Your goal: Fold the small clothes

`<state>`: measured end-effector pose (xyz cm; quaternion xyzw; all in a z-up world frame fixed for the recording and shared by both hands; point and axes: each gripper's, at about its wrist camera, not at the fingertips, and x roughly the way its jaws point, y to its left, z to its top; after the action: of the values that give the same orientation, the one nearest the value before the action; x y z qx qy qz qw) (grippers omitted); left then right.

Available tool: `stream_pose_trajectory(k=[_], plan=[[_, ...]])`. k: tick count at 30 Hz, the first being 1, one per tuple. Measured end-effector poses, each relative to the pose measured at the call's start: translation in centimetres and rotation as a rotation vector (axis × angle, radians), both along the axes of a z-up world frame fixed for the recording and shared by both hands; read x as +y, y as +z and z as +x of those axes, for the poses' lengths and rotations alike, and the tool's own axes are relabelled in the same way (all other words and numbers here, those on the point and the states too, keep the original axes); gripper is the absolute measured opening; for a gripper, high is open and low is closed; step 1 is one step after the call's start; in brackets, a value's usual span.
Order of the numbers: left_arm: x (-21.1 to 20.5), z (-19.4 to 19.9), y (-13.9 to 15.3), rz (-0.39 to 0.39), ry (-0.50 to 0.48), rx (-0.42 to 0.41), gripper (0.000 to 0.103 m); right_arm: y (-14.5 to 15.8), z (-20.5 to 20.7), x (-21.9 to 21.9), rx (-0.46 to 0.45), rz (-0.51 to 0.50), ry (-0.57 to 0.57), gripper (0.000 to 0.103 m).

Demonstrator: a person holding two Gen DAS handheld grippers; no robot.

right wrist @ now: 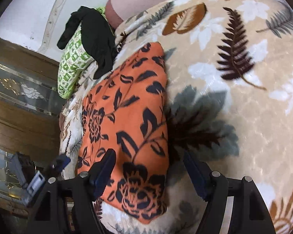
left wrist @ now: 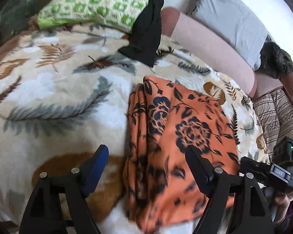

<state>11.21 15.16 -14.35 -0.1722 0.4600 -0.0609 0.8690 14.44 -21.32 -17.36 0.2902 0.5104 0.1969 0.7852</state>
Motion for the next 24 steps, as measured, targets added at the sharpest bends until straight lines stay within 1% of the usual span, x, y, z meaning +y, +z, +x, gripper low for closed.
stream_pose_trajectory(k=[2,5,6,7,8,9,10,11,13,15,16,17,19,20,21,22,23,24], plan=[[-0.1,1.4,-1.2,-0.022,-0.020,0.027,0.081,-0.3,0.8,0.0,0.013,0.013,-0.008,0.075],[-0.6,3.2,-4.1,-0.025,-0.048,0.101,0.080,-0.8,2.1,0.4,0.016,0.041,-0.006,0.075],[-0.5,3.2,-4.7,-0.037,-0.047,0.102,0.080,-1.2,2.8,0.7,0.023,0.060,0.003,0.075],[-0.5,3.0,-4.8,-0.045,-0.043,0.083,0.077,-1.8,3.3,1.0,0.034,0.080,0.015,0.075],[-0.6,2.9,-4.6,-0.048,-0.055,0.065,0.061,-2.5,3.7,1.3,0.052,0.097,0.028,0.075],[-0.8,2.8,-4.5,-0.074,-0.087,0.059,0.052,-3.3,4.1,1.8,0.069,0.099,0.042,0.075],[-1.0,2.8,-4.4,-0.092,-0.104,0.061,0.044,-3.6,4.2,2.2,0.069,0.099,0.053,0.071],[-1.0,2.9,-4.2,-0.085,-0.103,0.062,0.043,-3.6,4.2,2.4,0.060,0.111,0.060,0.063],[-1.1,3.1,-3.9,-0.081,-0.113,0.064,0.045,-3.2,4.1,2.6,0.058,0.133,0.053,0.063],[-0.8,3.3,-4.1,-0.088,-0.100,0.072,0.059,-3.0,4.2,2.6,0.048,0.147,0.056,0.066],[-0.8,3.5,-4.1,-0.082,-0.087,0.072,0.069,-3.2,4.3,2.5,0.056,0.156,0.053,0.068],[-0.8,3.7,-4.4,-0.076,-0.079,0.069,0.071,-3.5,4.4,2.4,0.061,0.161,0.043,0.070],[-1.4,3.8,-4.8,-0.057,-0.098,0.058,0.070,-4.4,4.9,2.0,0.072,0.190,0.005,0.071],[-1.3,3.8,-5.0,-0.050,-0.111,0.051,0.055,-4.7,5.1,2.1,0.077,0.213,0.009,0.070],[-1.6,4.0,-5.2,-0.086,-0.142,0.056,0.042,-4.6,5.3,2.7,0.068,0.199,0.026,0.067],[-1.5,3.9,-5.2,-0.108,-0.137,0.068,0.037,-4.4,5.4,3.1,0.064,0.174,0.036,0.060],[-1.5,3.9,-4.9,-0.106,-0.132,0.068,0.033,-4.0,5.4,3.5,0.058,0.153,0.044,0.054],[-1.7,3.8,-4.5,-0.091,-0.133,0.062,0.031,-3.3,5.2,3.8,0.041,0.123,0.049,0.052]])
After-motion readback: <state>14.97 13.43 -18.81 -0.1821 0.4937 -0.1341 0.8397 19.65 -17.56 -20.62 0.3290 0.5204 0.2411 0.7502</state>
